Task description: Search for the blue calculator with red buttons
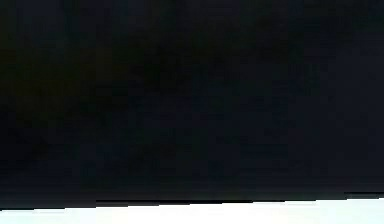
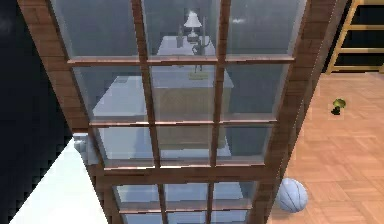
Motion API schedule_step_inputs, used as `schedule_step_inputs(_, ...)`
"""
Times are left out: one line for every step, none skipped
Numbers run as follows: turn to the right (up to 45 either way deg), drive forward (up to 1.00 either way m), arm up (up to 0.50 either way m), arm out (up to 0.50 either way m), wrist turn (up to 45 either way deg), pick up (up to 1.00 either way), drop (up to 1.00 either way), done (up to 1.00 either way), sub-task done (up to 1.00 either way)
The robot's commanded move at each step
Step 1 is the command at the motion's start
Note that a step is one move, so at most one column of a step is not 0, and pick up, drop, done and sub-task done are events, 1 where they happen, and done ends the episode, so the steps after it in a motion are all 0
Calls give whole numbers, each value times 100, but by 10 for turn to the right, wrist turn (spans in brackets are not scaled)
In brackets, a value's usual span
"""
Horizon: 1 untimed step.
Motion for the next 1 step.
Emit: schedule_step_inputs(210, 0, 0, 0, 0, 0, 0, 0, 0)
